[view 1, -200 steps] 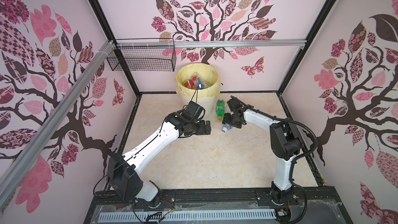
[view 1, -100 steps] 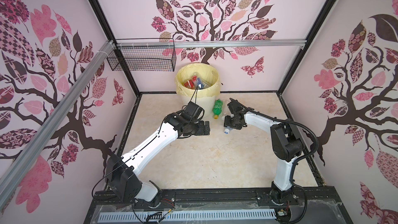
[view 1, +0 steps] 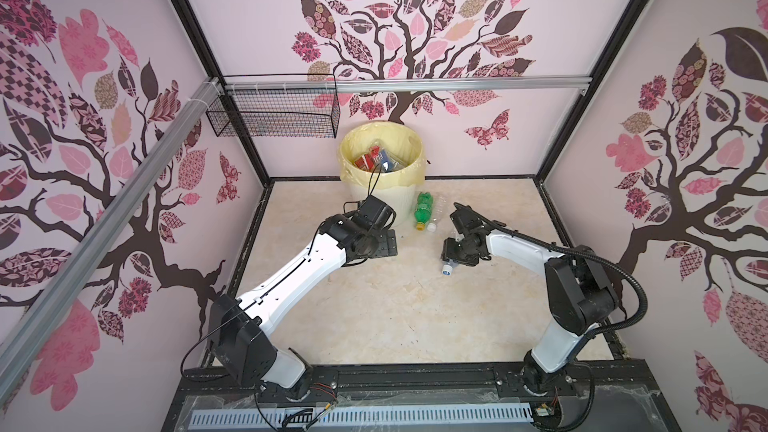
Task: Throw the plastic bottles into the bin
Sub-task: 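Lift the blue-labelled bottle toward the left gripper and grasp its base with it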
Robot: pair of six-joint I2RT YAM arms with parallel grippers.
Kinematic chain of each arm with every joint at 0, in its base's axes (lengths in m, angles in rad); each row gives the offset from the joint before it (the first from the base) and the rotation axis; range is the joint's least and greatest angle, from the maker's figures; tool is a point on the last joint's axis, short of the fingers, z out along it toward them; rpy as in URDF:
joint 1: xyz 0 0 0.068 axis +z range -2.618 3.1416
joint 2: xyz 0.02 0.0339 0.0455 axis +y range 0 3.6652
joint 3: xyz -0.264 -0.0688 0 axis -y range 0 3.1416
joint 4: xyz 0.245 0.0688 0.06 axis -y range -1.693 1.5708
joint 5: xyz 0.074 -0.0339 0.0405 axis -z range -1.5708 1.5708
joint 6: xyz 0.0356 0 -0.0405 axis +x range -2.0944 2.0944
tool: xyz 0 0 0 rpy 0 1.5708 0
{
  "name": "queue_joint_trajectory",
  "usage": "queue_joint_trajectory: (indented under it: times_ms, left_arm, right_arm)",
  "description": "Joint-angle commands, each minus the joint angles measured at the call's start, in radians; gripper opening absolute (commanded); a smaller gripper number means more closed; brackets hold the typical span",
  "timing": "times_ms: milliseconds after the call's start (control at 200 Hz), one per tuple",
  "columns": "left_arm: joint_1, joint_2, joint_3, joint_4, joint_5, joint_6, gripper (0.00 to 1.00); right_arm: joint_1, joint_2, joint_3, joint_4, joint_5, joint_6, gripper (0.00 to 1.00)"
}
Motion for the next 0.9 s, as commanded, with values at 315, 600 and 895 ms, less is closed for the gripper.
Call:
queue_joint_trajectory:
  times_ms: [315, 600, 895]
  left_arm:
    - [0.021, -0.038, -0.013, 0.048, -0.031, 0.122, 0.97]
    - [0.029, -0.026, 0.014, 0.075, 0.087, 0.061, 0.97]
    - [0.106, 0.061, 0.164, 0.075, 0.342, -0.159, 0.97]
  right_arm:
    - [0.002, -0.143, -0.018, -0.035, 0.003, -0.053, 0.55]
    - [0.054, -0.316, -0.095, 0.049, -0.008, -0.083, 0.53]
    - [0.146, -0.399, -0.013, 0.05, -0.041, -0.173, 0.53]
